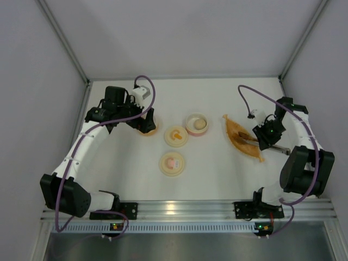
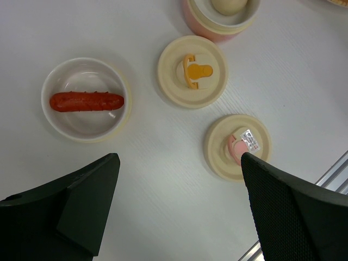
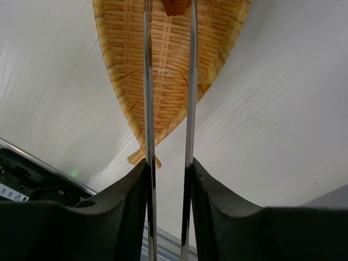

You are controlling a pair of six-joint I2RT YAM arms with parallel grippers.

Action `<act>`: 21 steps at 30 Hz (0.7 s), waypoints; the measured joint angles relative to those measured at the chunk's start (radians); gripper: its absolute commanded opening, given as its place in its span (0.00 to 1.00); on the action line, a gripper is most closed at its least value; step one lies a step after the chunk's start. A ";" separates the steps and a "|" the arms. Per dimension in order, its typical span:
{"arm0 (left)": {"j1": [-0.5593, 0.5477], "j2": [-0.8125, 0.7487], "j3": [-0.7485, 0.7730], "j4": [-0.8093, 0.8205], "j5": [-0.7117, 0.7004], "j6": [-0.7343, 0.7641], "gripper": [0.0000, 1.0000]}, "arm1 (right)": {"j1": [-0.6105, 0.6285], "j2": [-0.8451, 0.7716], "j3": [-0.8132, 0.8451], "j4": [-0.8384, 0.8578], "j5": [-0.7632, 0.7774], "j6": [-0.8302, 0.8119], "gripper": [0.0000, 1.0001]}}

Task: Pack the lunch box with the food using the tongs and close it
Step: Pick up the fake food from the plate.

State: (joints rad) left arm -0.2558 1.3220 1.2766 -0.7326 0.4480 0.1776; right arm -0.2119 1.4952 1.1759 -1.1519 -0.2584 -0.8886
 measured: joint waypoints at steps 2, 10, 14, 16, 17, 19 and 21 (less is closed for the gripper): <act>0.000 0.000 0.000 0.000 0.000 0.000 0.98 | 0.000 0.005 0.000 0.000 0.001 0.001 0.23; 0.000 0.000 0.000 0.000 -0.001 0.000 0.98 | 0.000 0.010 0.008 -0.008 -0.006 0.013 0.09; 0.000 0.000 0.000 0.000 -0.005 0.000 0.98 | 0.000 0.013 0.067 -0.035 -0.029 0.029 0.06; 0.000 0.000 0.000 0.000 -0.012 0.000 0.98 | -0.004 0.013 0.111 -0.049 -0.044 0.037 0.03; 0.000 0.000 0.000 0.000 -0.014 0.000 0.98 | -0.008 0.013 0.131 -0.053 -0.054 0.039 0.03; 0.000 0.000 0.000 0.000 -0.018 0.000 0.98 | -0.014 0.013 0.161 -0.065 -0.069 0.044 0.01; 0.000 0.000 0.000 0.000 -0.018 -0.001 0.98 | -0.019 0.011 0.173 -0.075 -0.080 0.045 0.00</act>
State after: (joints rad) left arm -0.2554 1.3220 1.2766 -0.7326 0.4297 0.1764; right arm -0.2310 1.5066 1.3487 -1.2266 -0.3386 -0.8433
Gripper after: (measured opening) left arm 0.984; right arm 0.286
